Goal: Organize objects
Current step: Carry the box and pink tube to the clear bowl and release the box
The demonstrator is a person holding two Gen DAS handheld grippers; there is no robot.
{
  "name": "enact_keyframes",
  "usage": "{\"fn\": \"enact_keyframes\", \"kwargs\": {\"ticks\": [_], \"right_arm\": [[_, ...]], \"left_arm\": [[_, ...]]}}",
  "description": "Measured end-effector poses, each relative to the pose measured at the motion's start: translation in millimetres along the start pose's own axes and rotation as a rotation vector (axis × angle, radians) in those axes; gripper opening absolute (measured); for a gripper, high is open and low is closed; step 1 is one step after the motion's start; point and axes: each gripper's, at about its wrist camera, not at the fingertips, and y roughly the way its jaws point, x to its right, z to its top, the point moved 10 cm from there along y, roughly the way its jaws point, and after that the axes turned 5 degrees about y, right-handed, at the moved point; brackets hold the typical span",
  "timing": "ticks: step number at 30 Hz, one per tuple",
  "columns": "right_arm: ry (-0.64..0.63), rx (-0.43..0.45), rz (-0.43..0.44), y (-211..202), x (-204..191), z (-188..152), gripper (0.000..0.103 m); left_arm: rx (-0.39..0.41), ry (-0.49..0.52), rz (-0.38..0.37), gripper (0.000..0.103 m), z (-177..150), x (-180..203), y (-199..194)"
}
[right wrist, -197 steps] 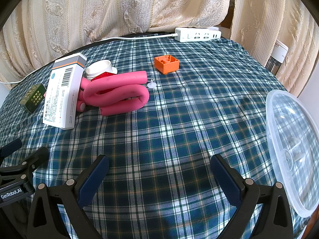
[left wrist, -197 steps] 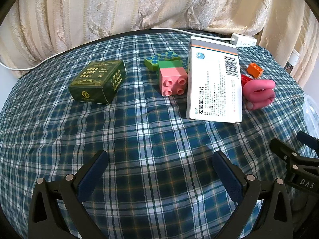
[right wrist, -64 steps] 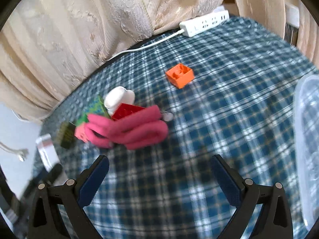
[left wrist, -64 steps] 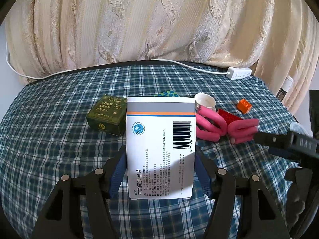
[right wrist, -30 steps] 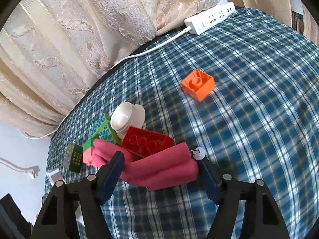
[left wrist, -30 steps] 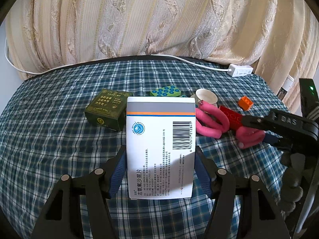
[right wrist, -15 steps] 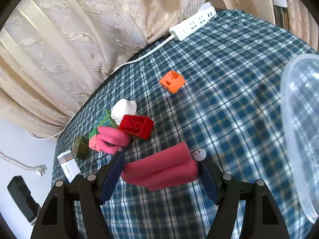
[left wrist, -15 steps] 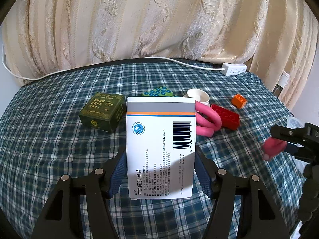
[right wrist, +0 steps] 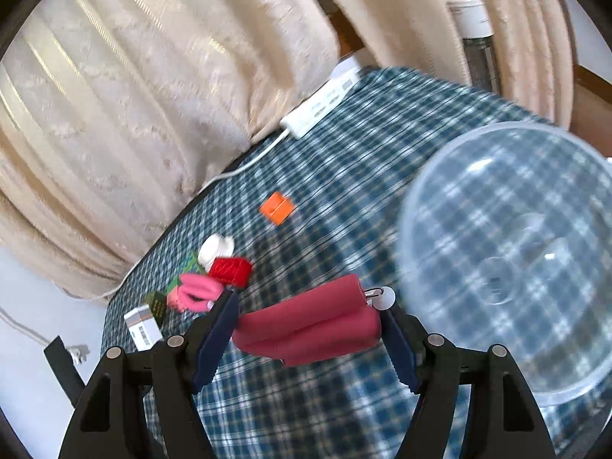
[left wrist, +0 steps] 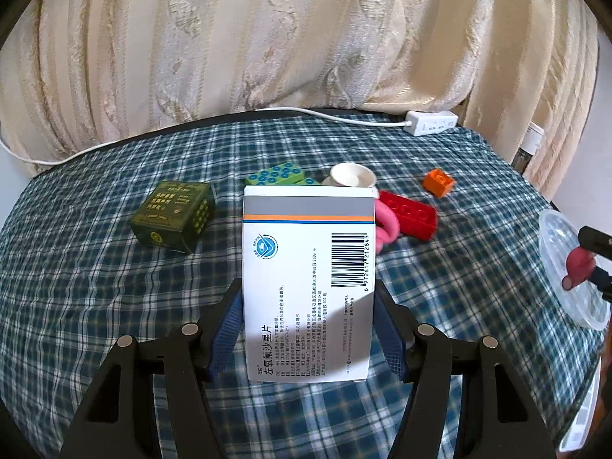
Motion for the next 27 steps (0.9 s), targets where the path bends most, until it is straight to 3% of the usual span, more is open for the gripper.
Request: {"fn": "enact_keyframes", "kwargs": {"ticks": [13, 27], "right_arm": [[0.116, 0.130, -0.048, -49.5, 70.3, 37.5, 0.075], [0.199, 0.188, -0.077, -70.1, 143.1, 67.9, 0.075]], "left_arm": [[0.001, 0.085, -0.050, 0.065, 9.3, 55.4, -9.3], [0.006, 0.231, -0.135, 0.065, 32.8, 155.7, -12.3]]}}
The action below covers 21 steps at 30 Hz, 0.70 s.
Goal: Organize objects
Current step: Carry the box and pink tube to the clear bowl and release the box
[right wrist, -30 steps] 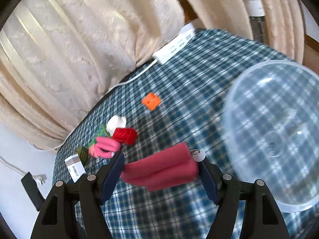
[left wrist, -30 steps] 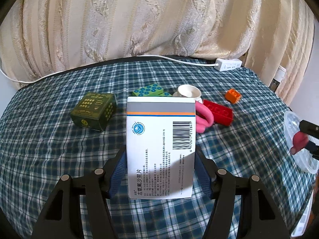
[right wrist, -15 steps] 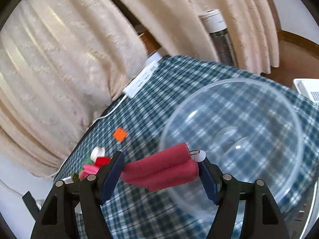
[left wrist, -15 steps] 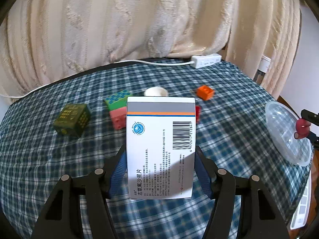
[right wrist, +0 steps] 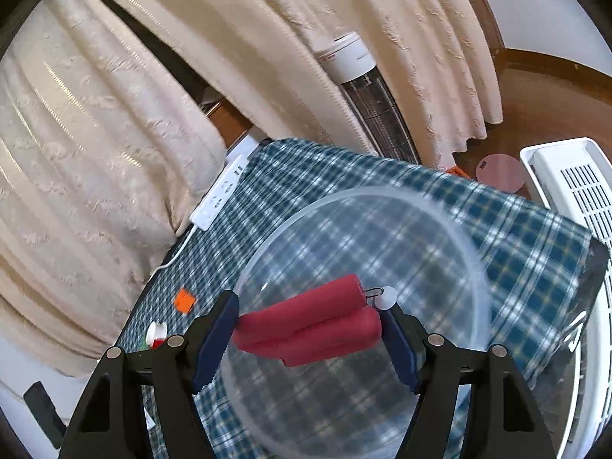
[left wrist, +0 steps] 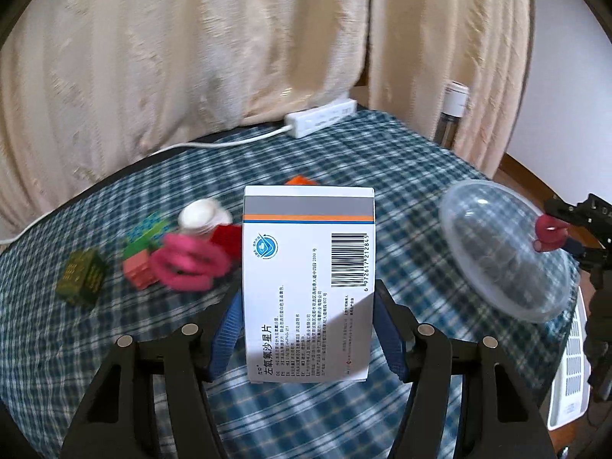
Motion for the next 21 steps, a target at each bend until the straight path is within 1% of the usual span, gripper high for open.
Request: {"fn": "enact_keyframes", "kwargs": {"ticks": [9, 16, 21], "right_arm": [[0.015, 0.006, 0.006, -2.6, 26.5, 20.9, 0.075], [0.010, 0.001, 0.035, 0.2, 30.5, 29.8, 0.075], [0.013, -0.002, 0.050, 4.4, 32.0, 35.1, 0.075]], "left_arm": [[-0.008, 0.090, -0.092, 0.065, 32.0, 69.8, 18.0], [-0.020, 0.143, -0.161, 0.065, 52.1, 118.9, 34.4], [-0.027, 0.178, -0.206, 0.065, 62.5, 147.1, 45.1]]}}
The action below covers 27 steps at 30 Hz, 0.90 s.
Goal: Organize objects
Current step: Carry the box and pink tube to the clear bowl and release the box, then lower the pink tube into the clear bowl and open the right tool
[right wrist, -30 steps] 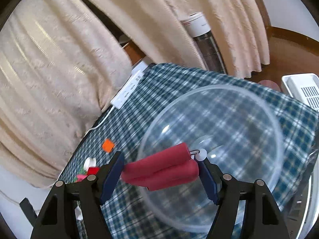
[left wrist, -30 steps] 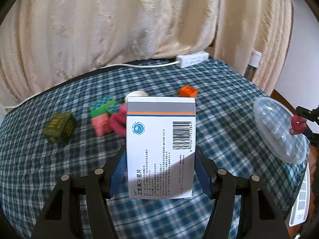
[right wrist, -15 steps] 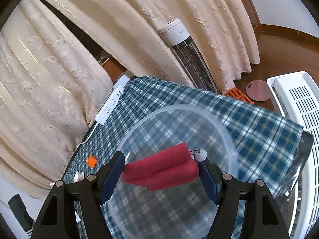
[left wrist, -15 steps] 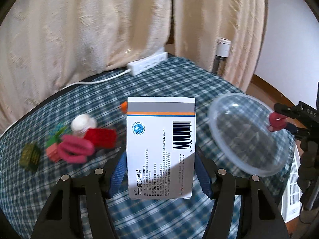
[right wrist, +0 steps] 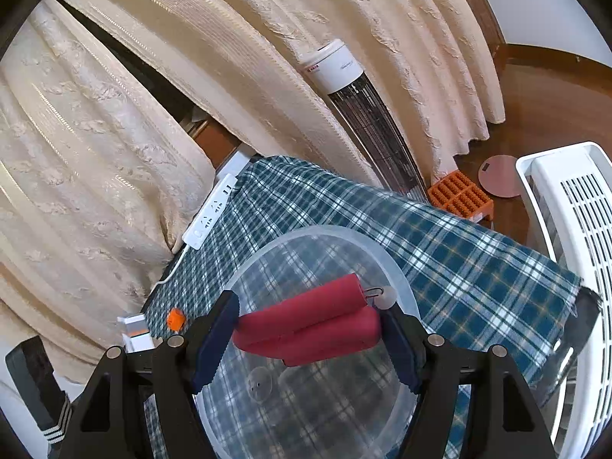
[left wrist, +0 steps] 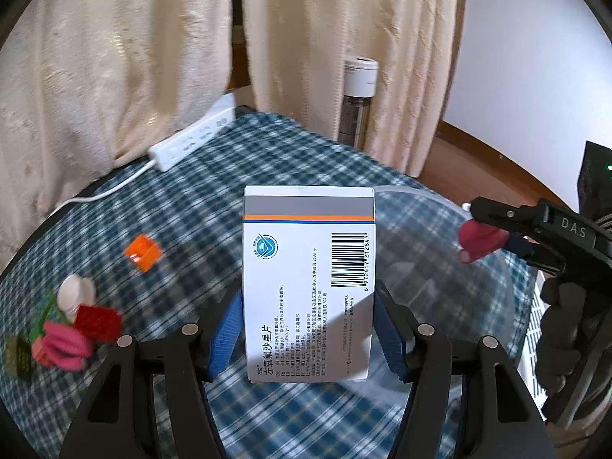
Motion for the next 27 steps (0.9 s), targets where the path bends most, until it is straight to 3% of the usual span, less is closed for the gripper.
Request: {"fn": "enact_keyframes", "kwargs": {"ticks": [11, 14, 27], "right_arm": [[-0.025, 0.005, 0.007, 4.3, -5.3, 7.9, 0.076], [-0.028, 0.001, 0.005, 6.9, -7.2, 9.5, 0.076], [-0.050, -0.011, -0.011, 19.1, -23.2, 16.8, 0.077]], "left_arm": [[-0.026, 0.014, -0.073, 0.065, 12.5, 24.3, 25.2], [-0.040, -0.010, -0.086, 0.071, 11.4, 21.0, 29.9], [-0.020, -0.020, -0.061, 0.071, 7.0, 3.8, 18.4]]}}
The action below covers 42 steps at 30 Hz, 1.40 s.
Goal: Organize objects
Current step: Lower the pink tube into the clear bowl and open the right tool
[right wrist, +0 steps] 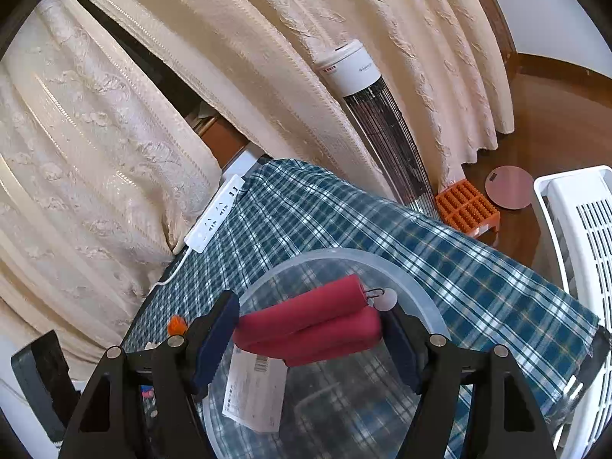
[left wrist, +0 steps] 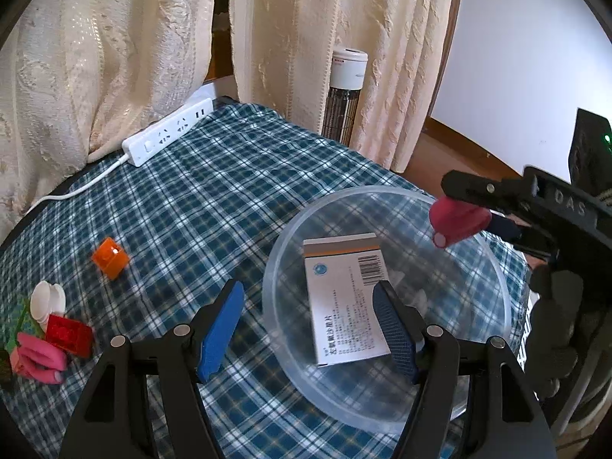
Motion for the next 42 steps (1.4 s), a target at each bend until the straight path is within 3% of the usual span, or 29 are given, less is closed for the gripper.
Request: {"fn": "enact_keyframes", "kwargs": {"ticks": [9, 22, 42], "right_arm": [[0.015, 0.004, -0.007, 9.4, -6.9, 6.6, 0.083], [-0.004, 0.010, -0.002, 3.2, -20.2, -1.1, 0.084], [-0.067, -0.035, 0.024, 5.4, -60.1, -37.6, 0.084]], "left_arm": [[0.010, -0.036, 0.017, 0.073, -3.7, -16.8, -10.6], [0.017, -0.073, 0.041, 0.073, -14.1, -33.9, -22.1], [0.033, -0.155, 0.093, 0.074, -38.0, -77.4, -51.7]]}}
